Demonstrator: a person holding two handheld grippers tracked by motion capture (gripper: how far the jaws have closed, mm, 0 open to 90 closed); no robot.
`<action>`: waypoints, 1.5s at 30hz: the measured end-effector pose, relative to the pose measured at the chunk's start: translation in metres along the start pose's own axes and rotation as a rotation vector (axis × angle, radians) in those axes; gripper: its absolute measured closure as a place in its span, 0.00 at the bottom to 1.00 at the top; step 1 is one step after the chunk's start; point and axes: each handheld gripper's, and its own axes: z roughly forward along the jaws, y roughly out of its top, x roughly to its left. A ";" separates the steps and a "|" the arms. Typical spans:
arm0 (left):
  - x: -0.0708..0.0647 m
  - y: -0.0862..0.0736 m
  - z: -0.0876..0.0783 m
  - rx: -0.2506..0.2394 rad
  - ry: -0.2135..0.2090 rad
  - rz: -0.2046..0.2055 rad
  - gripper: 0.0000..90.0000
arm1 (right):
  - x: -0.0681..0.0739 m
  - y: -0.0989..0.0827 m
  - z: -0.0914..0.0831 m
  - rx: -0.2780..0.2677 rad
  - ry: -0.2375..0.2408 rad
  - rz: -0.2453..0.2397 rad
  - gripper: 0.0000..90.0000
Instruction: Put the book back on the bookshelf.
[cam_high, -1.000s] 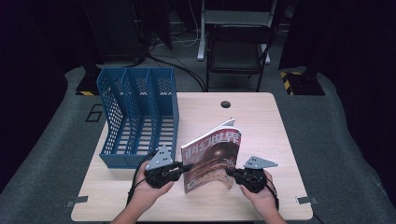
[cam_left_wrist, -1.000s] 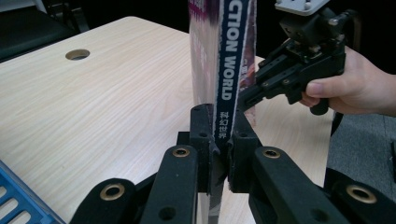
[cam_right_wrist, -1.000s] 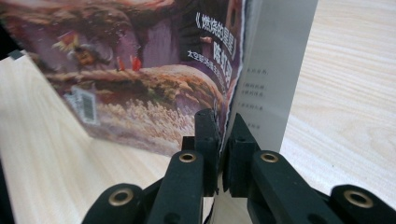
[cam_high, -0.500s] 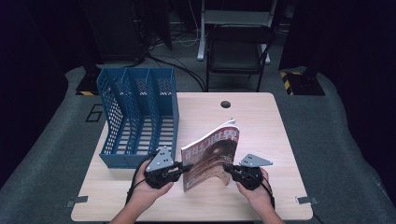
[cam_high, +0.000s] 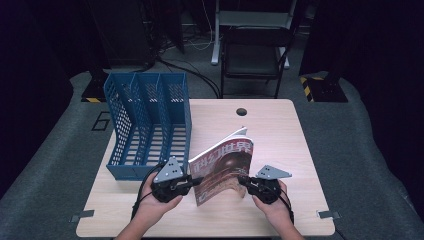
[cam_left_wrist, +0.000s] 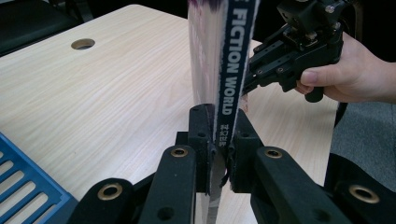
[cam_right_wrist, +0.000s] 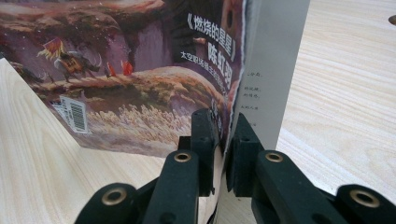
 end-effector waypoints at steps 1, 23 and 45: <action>-0.001 0.000 0.000 0.001 -0.004 0.000 0.92 | 0.000 0.000 0.000 0.000 0.000 0.001 0.92; -0.003 0.026 -0.004 0.021 -0.034 -0.041 0.77 | -0.001 -0.002 -0.002 -0.008 0.010 0.023 0.84; 0.000 0.079 -0.013 0.054 -0.017 -0.006 0.72 | -0.001 -0.002 -0.002 -0.012 0.019 0.028 0.84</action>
